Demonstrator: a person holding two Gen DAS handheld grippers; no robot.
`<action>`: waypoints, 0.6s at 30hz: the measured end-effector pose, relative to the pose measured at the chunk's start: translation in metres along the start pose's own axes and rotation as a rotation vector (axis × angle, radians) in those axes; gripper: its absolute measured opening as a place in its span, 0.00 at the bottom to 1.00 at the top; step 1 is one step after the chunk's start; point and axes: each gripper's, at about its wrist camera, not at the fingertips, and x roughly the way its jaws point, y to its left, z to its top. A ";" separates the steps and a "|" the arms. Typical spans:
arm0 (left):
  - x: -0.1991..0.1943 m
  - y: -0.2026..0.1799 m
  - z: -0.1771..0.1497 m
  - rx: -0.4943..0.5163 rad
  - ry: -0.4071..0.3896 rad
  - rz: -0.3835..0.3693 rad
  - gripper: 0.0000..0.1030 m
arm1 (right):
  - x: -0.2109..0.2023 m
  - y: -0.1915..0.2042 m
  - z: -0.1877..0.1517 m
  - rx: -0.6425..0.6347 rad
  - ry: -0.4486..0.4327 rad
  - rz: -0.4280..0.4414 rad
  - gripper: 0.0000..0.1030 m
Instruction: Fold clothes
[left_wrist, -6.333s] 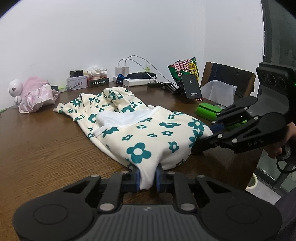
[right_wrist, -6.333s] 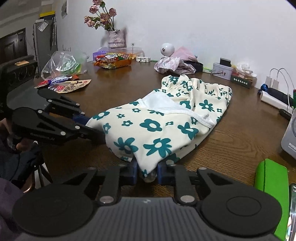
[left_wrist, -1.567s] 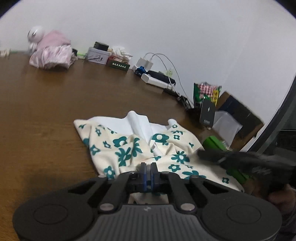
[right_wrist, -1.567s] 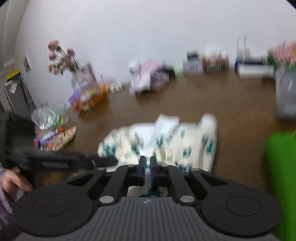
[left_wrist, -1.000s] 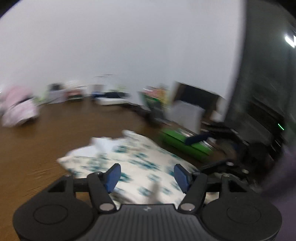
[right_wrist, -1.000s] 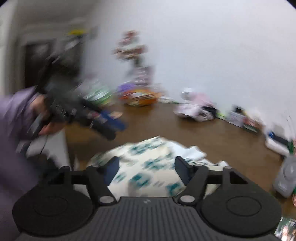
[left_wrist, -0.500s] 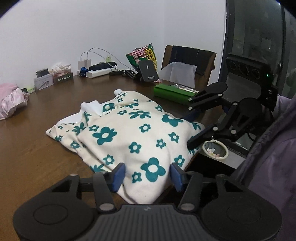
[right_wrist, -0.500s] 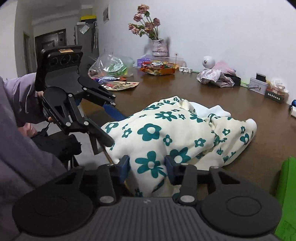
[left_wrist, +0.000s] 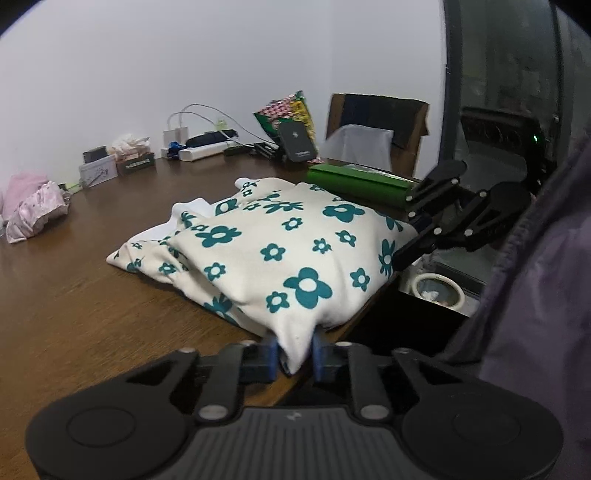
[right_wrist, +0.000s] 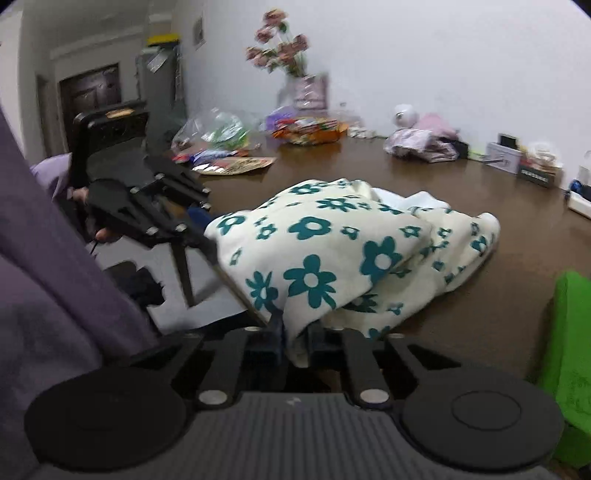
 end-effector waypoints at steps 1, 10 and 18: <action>-0.005 0.000 0.000 -0.002 -0.007 -0.018 0.12 | -0.005 0.002 0.002 -0.008 -0.003 0.027 0.10; -0.023 0.004 0.007 -0.086 -0.085 -0.094 0.10 | -0.008 0.056 0.010 -0.505 -0.001 -0.164 0.95; -0.020 -0.023 -0.003 0.083 -0.039 0.022 0.54 | 0.024 0.045 0.005 -0.518 0.019 -0.120 0.30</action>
